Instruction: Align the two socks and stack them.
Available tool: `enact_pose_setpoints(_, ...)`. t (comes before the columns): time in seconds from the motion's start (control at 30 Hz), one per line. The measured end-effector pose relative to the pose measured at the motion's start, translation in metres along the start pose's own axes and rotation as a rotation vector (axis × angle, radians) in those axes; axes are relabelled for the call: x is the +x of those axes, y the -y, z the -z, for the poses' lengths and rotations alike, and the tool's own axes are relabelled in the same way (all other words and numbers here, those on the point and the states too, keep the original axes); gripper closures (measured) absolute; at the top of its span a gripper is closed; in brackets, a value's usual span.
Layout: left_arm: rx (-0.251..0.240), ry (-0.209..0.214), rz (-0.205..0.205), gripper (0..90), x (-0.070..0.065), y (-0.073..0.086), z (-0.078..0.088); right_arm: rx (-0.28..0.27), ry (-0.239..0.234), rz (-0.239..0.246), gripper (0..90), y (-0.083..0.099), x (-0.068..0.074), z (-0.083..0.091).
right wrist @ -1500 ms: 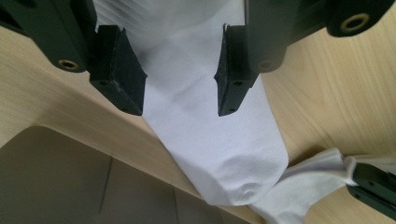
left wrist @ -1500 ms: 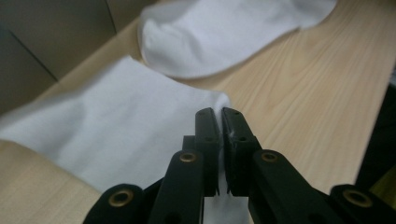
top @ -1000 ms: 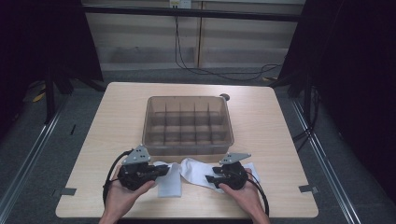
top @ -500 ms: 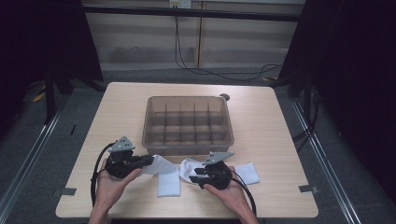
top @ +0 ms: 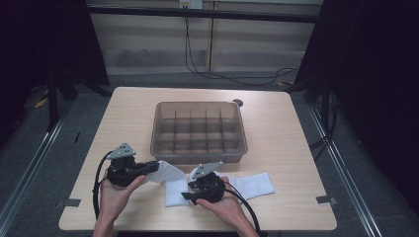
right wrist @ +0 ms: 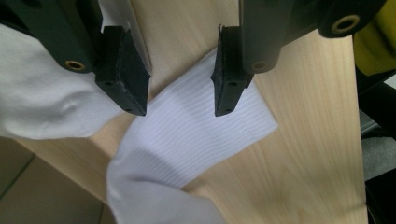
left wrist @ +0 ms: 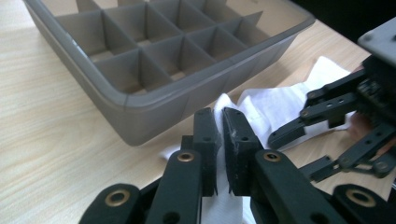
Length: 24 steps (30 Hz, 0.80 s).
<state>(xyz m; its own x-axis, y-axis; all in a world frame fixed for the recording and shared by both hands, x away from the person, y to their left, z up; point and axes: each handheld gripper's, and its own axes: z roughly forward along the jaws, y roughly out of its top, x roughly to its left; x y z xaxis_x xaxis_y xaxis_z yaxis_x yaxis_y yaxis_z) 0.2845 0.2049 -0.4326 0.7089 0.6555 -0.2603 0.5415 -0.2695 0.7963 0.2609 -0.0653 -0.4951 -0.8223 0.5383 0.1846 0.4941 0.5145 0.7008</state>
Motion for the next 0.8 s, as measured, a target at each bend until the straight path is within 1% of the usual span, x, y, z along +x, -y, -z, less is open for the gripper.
enact_pose_setpoints(0.1, -0.009, -0.009, 0.005, 84.5, -0.001, 0.000, 0.001, 0.016, 0.012, 0.021, 53.7, 0.000, 0.002, -0.005)
enact_pose_setpoints(0.17, 0.000, -0.019, -0.003, 84.2, -0.002, 0.000, 0.000, 0.011, 0.014, 0.032, 54.2, 0.001, 0.004, -0.006)
enact_pose_setpoints(0.23, 0.002, -0.025, 0.000, 83.8, 0.000, -0.001, -0.001, 0.007, 0.016, 0.050, 56.9, 0.001, 0.006, -0.007)
enact_pose_setpoints(0.3, 0.002, -0.025, 0.006, 83.4, 0.001, 0.000, -0.001, 0.007, 0.005, 0.061, 62.7, 0.001, 0.006, -0.007)
enact_pose_setpoints(0.33, 0.005, -0.026, 0.005, 83.0, 0.002, 0.000, -0.001, 0.009, -0.003, 0.061, 66.6, 0.001, 0.006, -0.007)
enact_pose_setpoints(0.4, 0.010, -0.028, 0.001, 82.3, 0.002, 0.000, -0.001, 0.011, -0.012, 0.076, 73.3, 0.002, 0.007, -0.008)
enact_pose_setpoints(0.47, 0.020, -0.032, 0.003, 80.9, 0.003, 0.000, -0.001, 0.012, -0.035, 0.072, 80.9, 0.002, 0.008, -0.008)
enact_pose_setpoints(0.5, 0.024, -0.036, 0.003, 80.5, 0.003, 0.000, -0.001, 0.009, -0.045, 0.068, 83.7, 0.002, 0.008, -0.008)
enact_pose_setpoints(0.53, 0.026, -0.040, 0.005, 80.4, 0.004, 0.000, -0.001, 0.009, -0.046, 0.074, 85.3, 0.001, 0.008, -0.007)
enact_pose_setpoints(0.6, 0.031, -0.049, 0.010, 81.0, 0.005, 0.001, 0.001, -0.004, -0.080, 0.074, 86.6, 0.001, 0.009, -0.004)
enact_pose_setpoints(0.67, 0.025, -0.058, 0.025, 82.7, 0.007, 0.001, 0.005, -0.020, -0.087, 0.078, 87.3, -0.001, 0.010, 0.004)
enact_pose_setpoints(0.73, 0.015, -0.064, 0.035, 83.7, 0.009, 0.002, 0.008, -0.040, -0.097, 0.068, 87.7, -0.003, 0.006, 0.014)
enact_pose_setpoints(0.8, 0.015, -0.071, 0.048, 83.8, 0.011, 0.002, 0.012, -0.046, -0.103, 0.063, 87.9, -0.004, 0.002, 0.023)
